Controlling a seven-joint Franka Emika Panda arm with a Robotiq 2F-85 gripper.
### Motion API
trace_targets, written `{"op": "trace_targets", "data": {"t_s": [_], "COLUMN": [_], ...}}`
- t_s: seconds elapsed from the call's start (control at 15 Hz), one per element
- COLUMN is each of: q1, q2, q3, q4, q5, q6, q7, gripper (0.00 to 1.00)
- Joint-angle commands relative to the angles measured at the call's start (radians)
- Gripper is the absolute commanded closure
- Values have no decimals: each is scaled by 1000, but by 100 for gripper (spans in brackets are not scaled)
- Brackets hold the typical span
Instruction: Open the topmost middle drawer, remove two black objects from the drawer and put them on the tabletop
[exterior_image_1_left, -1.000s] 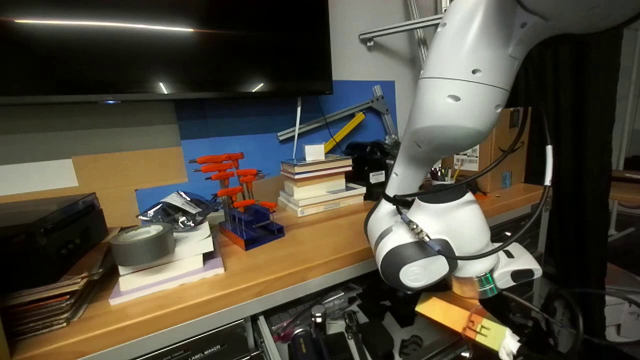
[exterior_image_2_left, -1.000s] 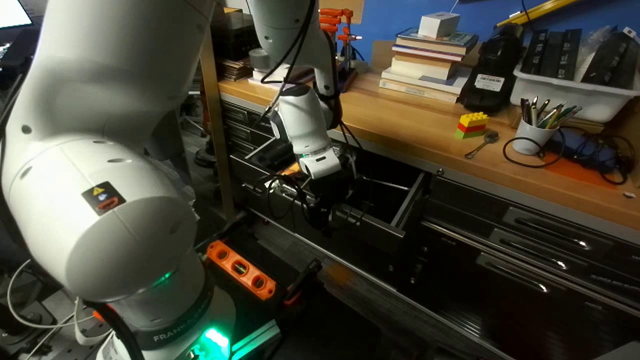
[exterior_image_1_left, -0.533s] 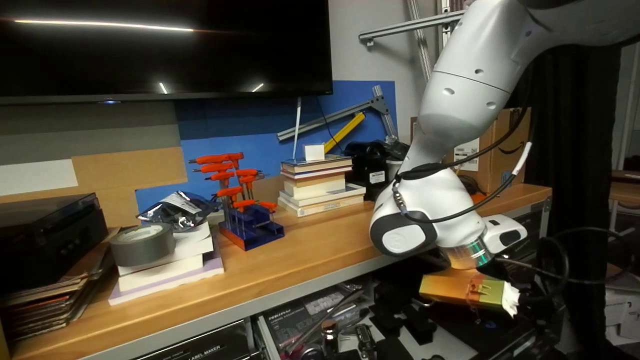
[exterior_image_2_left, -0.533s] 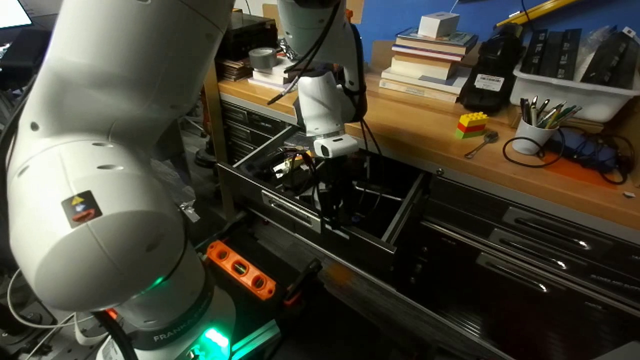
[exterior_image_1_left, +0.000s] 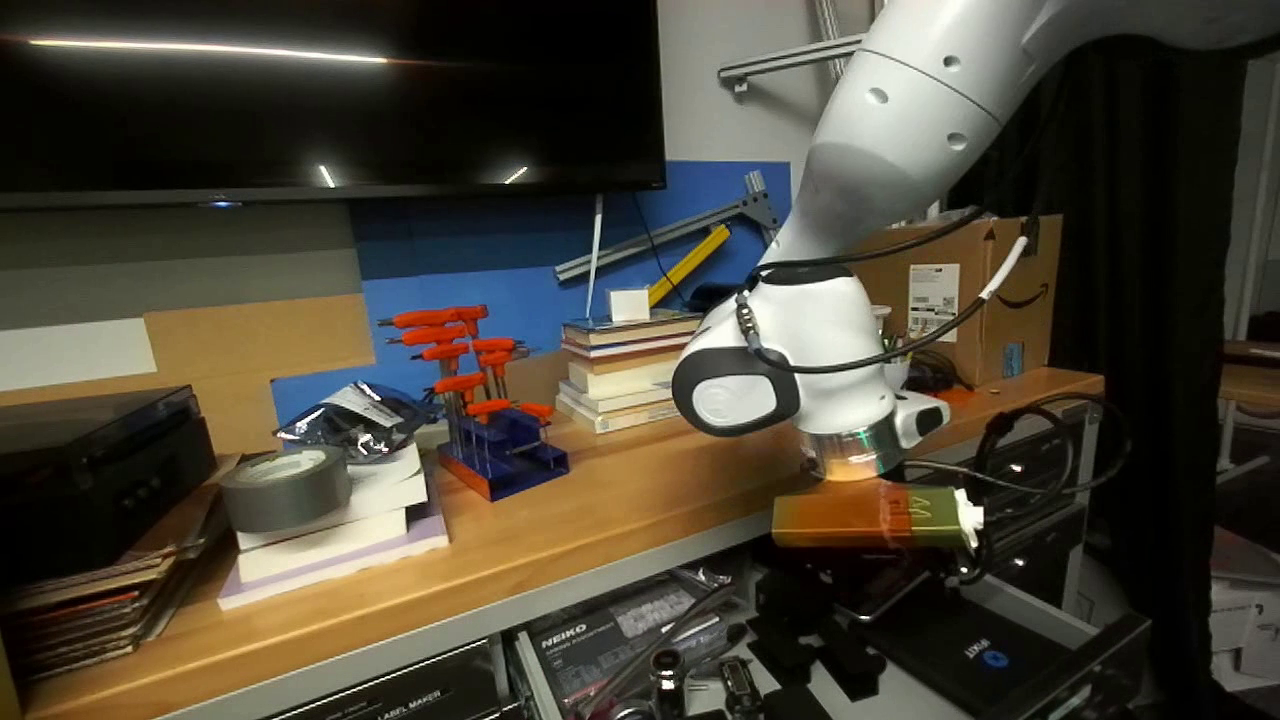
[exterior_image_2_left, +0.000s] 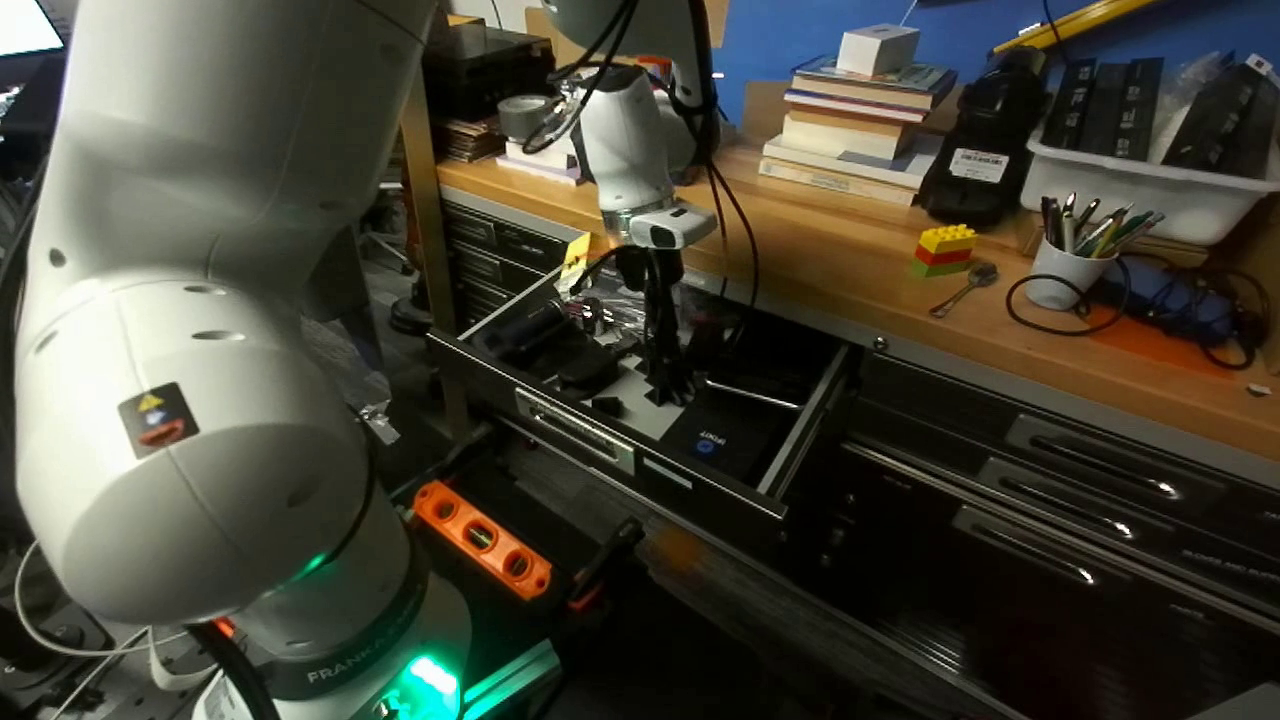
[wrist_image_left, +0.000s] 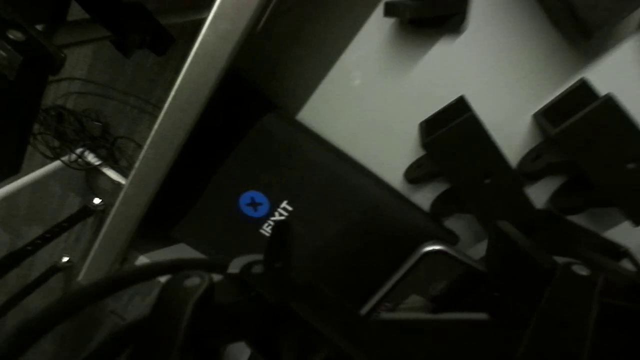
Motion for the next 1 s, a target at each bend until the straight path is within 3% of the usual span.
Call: {"op": "trace_targets", "data": {"t_s": [0.0, 0.27, 0.6, 0.93], "q1": [-61, -134, -283, -311], "q2": [-20, 22, 127, 178], "q3": [62, 128, 280, 267], "q4": [37, 59, 67, 80], "q5": [98, 176, 144, 145], "q6": [-54, -105, -98, -93], "q7": [-252, -517, -775, -955], "gripper": [0, 0, 0, 0]}}
